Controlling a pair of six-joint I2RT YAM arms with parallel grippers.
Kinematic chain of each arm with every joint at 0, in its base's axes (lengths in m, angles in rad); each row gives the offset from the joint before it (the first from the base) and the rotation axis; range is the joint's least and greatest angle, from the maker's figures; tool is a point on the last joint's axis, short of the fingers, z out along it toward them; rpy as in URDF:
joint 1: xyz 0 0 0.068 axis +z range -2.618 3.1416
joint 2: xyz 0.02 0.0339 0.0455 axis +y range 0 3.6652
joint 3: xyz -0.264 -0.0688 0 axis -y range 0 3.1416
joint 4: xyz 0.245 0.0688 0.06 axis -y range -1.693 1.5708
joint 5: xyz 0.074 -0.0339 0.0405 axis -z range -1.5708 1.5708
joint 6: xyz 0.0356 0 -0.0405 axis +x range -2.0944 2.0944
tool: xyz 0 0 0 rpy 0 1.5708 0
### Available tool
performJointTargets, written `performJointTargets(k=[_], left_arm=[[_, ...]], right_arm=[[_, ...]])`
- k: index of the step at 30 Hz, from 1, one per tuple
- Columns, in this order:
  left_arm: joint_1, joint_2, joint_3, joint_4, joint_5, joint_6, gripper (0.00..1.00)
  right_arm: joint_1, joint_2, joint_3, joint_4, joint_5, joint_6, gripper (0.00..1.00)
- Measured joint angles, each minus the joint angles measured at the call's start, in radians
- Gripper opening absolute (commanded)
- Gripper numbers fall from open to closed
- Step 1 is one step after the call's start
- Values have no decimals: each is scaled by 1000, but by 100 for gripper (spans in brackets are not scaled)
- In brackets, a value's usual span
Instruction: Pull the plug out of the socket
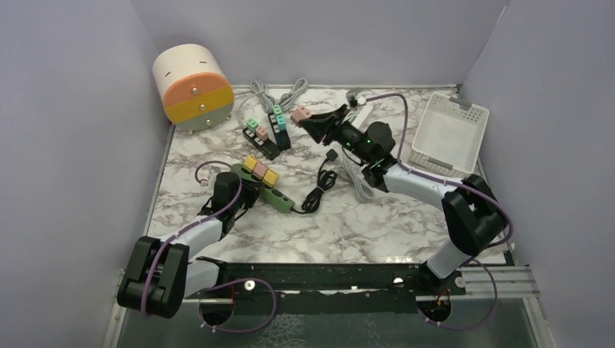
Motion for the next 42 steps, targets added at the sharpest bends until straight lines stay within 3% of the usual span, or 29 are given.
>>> performJointTargets(k=[5, 7, 11, 18, 23, 28, 36, 42], left_arm=[[1, -5, 2, -3, -11, 13, 0], [1, -4, 5, -3, -13, 17, 0], [1, 10, 21, -3, -22, 40, 0], [1, -37, 44, 0, -91, 121, 0], [5, -136, 55, 15, -171, 200, 0], [59, -167, 123, 15, -189, 298, 0], [320, -181, 237, -43, -68, 420, 0], [347, -148, 351, -75, 170, 554, 0]], right_arm=[[198, -97, 48, -72, 7, -201, 1], [217, -132, 50, -153, -19, -252, 1], [195, -187, 21, -343, -44, -285, 1], [101, -401, -357, -506, -97, -118, 1], [-20, -435, -396, -596, -218, -29, 1], [-121, -338, -368, -671, -331, -2, 1], [-140, -72, -323, -732, -463, 24, 1], [-140, -24, -286, -772, -452, 5, 8]])
